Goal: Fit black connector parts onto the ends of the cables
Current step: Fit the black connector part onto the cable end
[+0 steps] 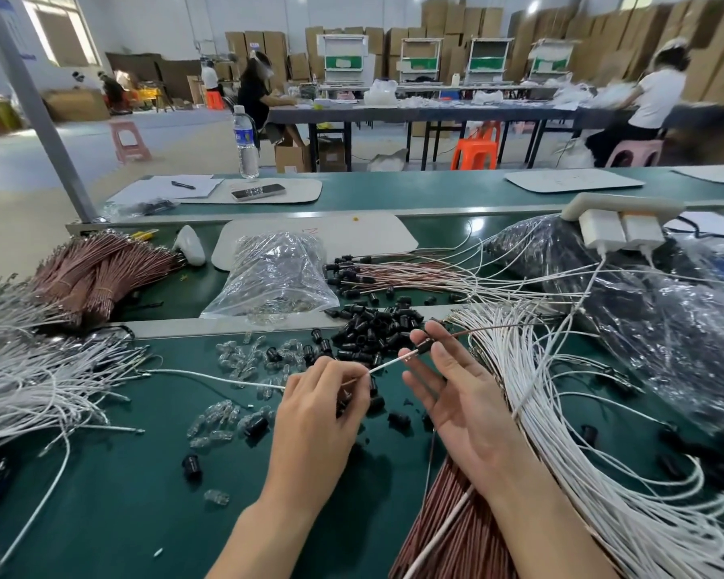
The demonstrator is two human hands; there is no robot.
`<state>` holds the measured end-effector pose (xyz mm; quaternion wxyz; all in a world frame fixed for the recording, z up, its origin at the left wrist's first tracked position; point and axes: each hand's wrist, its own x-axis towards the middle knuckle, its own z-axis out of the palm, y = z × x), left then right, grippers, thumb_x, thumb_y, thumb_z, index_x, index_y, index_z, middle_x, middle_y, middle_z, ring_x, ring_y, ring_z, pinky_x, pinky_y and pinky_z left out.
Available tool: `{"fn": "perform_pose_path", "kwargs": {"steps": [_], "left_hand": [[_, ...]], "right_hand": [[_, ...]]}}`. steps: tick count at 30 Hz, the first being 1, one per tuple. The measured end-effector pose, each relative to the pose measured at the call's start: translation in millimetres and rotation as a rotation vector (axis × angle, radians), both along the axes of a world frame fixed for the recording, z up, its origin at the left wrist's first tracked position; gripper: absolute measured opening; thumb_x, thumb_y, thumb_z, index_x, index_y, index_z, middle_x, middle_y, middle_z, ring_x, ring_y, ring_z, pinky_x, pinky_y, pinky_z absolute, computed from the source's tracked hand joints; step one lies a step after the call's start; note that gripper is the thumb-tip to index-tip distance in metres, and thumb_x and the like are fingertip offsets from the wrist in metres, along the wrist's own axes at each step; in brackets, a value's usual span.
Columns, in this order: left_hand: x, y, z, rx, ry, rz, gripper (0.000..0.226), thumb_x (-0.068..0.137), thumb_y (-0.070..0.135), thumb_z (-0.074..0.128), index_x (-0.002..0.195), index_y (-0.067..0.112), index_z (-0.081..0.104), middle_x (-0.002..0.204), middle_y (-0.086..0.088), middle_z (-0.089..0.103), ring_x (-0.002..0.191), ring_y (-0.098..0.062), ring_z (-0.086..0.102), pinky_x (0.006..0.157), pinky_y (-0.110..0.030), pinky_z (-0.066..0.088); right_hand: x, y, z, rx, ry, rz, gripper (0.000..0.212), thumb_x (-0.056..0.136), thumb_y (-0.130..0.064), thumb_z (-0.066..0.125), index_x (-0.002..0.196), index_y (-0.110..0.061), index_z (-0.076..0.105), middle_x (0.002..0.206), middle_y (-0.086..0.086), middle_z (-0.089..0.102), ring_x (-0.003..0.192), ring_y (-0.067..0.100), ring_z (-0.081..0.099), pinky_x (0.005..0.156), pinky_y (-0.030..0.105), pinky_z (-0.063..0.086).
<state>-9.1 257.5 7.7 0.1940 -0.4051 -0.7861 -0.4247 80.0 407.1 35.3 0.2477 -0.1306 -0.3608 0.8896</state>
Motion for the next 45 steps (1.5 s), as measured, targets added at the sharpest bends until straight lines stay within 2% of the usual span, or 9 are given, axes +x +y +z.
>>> {"fn": "perform_pose_path", "kwargs": {"steps": [6, 12, 19, 25, 29, 35, 38, 42, 45], "left_hand": [[2.6, -2.3, 1.9, 0.045, -0.107, 0.017, 0.007, 0.096, 0.034, 0.059, 0.096, 0.028, 0.062, 0.092, 0.021, 0.060, 0.087, -0.007, 0.056, 0.080, -0.019, 0.043], [1.7, -1.3, 1.1, 0.025, -0.069, 0.011, 0.001, 0.095, 0.028, 0.061, 0.095, 0.029, 0.060, 0.091, 0.019, 0.058, 0.085, -0.010, 0.055, 0.078, -0.025, 0.045], [1.5, -2.4, -1.0, 0.024, -0.019, -0.001, 0.010, 0.093, 0.024, 0.063, 0.093, 0.031, 0.056, 0.089, 0.018, 0.056, 0.081, -0.011, 0.055, 0.076, -0.026, 0.045], [0.9, -1.2, -0.9, 0.011, -0.005, -0.001, 0.017, 0.091, 0.022, 0.064, 0.092, 0.034, 0.052, 0.089, 0.019, 0.056, 0.080, -0.012, 0.053, 0.073, -0.026, 0.046], [0.2, -1.8, -0.7, 0.008, -0.006, 0.013, 0.016, 0.091, 0.022, 0.065, 0.092, 0.033, 0.053, 0.089, 0.019, 0.056, 0.081, -0.009, 0.052, 0.075, -0.025, 0.046], [-1.3, -1.8, -1.8, 0.002, -0.020, 0.010, 0.012, 0.091, 0.022, 0.065, 0.090, 0.030, 0.056, 0.089, 0.019, 0.056, 0.082, -0.009, 0.052, 0.077, -0.024, 0.044], [-1.6, -0.7, -2.4, 0.002, -0.001, 0.018, 0.009, 0.092, 0.025, 0.065, 0.091, 0.030, 0.057, 0.090, 0.020, 0.057, 0.083, -0.006, 0.051, 0.077, -0.025, 0.044], [-2.5, 1.2, -4.0, 0.004, 0.058, 0.007, 0.002, 0.097, 0.029, 0.062, 0.099, 0.029, 0.063, 0.095, 0.021, 0.059, 0.092, 0.010, 0.046, 0.082, -0.022, 0.041], [-2.0, 2.9, -4.1, -0.009, 0.029, -0.026, 0.013, 0.104, 0.034, 0.054, 0.111, 0.029, 0.063, 0.103, 0.022, 0.056, 0.095, 0.011, 0.044, 0.085, -0.020, 0.040]], "right_hand": [[1.4, -0.5, -1.7, -0.045, 0.010, 0.032, 0.027, 0.093, -0.007, 0.060, 0.114, -0.011, 0.076, 0.123, 0.015, 0.071, 0.098, 0.025, 0.074, 0.075, 0.030, 0.063], [0.6, -2.8, -2.6, -0.096, 0.002, 0.022, 0.025, 0.089, -0.008, 0.063, 0.108, -0.009, 0.078, 0.118, 0.016, 0.073, 0.094, 0.025, 0.075, 0.070, 0.029, 0.063], [-1.0, -4.0, -2.6, -0.143, -0.035, -0.021, 0.029, 0.082, -0.007, 0.066, 0.108, -0.006, 0.075, 0.114, 0.017, 0.074, 0.087, 0.024, 0.076, 0.065, 0.027, 0.063], [-0.7, -3.3, -2.6, -0.166, -0.032, -0.020, 0.031, 0.082, -0.007, 0.064, 0.112, -0.003, 0.072, 0.112, 0.017, 0.074, 0.090, 0.024, 0.076, 0.065, 0.026, 0.063], [-0.7, -2.5, -3.1, -0.170, -0.033, -0.012, 0.027, 0.082, -0.006, 0.065, 0.106, -0.003, 0.075, 0.110, 0.017, 0.075, 0.089, 0.024, 0.076, 0.064, 0.026, 0.062], [-1.0, -2.5, -4.7, -0.179, -0.043, -0.013, 0.032, 0.081, -0.005, 0.065, 0.112, -0.001, 0.071, 0.110, 0.018, 0.074, 0.091, 0.024, 0.076, 0.065, 0.025, 0.062], [-2.0, -5.3, -4.5, -0.157, -0.048, 0.014, 0.034, 0.081, -0.005, 0.065, 0.114, -0.001, 0.070, 0.110, 0.018, 0.075, 0.090, 0.025, 0.076, 0.065, 0.026, 0.063], [-3.9, -14.3, -5.3, -0.011, -0.102, 0.097, 0.034, 0.081, -0.009, 0.068, 0.115, -0.004, 0.070, 0.115, 0.016, 0.074, 0.095, 0.025, 0.075, 0.072, 0.027, 0.063], [-4.8, -17.7, -5.7, 0.080, -0.134, 0.093, 0.027, 0.080, -0.014, 0.070, 0.106, -0.011, 0.075, 0.117, 0.014, 0.074, 0.101, 0.025, 0.074, 0.076, 0.027, 0.061]]}}
